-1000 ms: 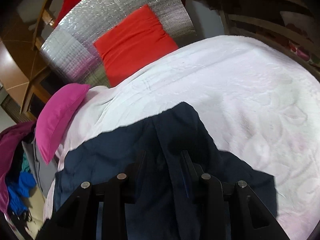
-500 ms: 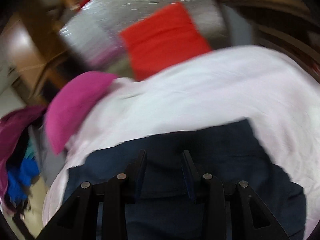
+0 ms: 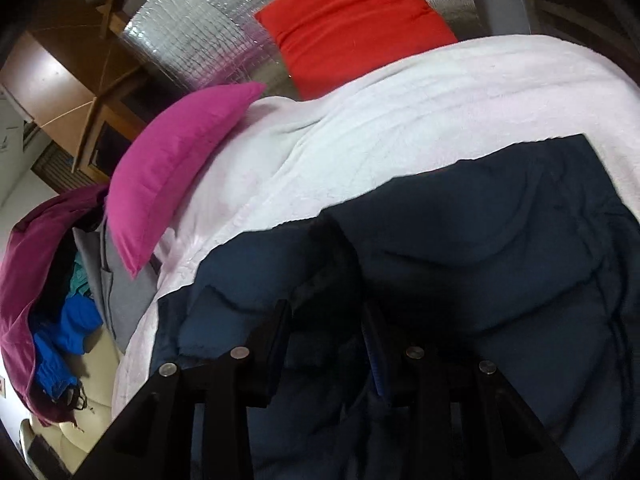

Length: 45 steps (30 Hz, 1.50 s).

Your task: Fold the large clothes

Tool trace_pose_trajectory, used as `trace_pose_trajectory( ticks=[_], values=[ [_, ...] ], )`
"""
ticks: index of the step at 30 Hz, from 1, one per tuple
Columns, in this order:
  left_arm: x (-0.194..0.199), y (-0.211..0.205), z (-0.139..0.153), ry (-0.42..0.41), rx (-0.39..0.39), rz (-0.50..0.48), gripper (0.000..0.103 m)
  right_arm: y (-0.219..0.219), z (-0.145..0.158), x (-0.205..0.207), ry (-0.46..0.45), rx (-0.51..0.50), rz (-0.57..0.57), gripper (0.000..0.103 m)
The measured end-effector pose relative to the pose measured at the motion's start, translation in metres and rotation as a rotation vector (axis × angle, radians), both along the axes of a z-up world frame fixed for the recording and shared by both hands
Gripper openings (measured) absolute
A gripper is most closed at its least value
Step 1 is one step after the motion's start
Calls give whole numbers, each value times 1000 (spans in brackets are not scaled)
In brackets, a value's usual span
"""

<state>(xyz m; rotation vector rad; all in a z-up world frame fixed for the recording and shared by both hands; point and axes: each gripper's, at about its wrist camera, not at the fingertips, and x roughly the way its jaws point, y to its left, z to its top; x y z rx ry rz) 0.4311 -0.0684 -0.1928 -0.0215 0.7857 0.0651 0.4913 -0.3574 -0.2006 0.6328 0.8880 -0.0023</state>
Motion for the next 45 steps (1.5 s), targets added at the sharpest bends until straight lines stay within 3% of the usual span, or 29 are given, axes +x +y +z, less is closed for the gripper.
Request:
trace_pose_trajectory(
  ticks=[7, 10, 19, 21, 24, 30, 36, 42, 45],
  values=[
    [-14, -3, 9, -42, 2, -19, 67, -13, 22, -56, -12, -18, -23, 42],
    [-20, -4, 12, -59, 8, -27, 67, -24, 29, -79, -16, -37, -49, 48],
    [-31, -9, 13, -69, 18, -44, 67, -46, 3, -127, 59, -20, -47, 50],
    [-34, -9, 13, -69, 20, -49, 67, -44, 9, -136, 48, -37, -34, 52],
    [-39, -11, 13, -78, 33, -56, 67, -49, 19, -156, 3, -23, -32, 65],
    [-45, -6, 12, -72, 39, -62, 67, -73, 30, -202, -43, 32, -93, 69],
    [-60, 18, 13, -3, -95, -83, 67, -89, 20, -256, -83, 201, -102, 74],
    [-87, 31, -1, 67, -128, -58, 71, -75, 7, -283, -44, 215, -69, 77],
    [-107, 34, -5, 72, -136, -48, 71, -71, 9, -289, -47, 157, -87, 77]
  ],
)
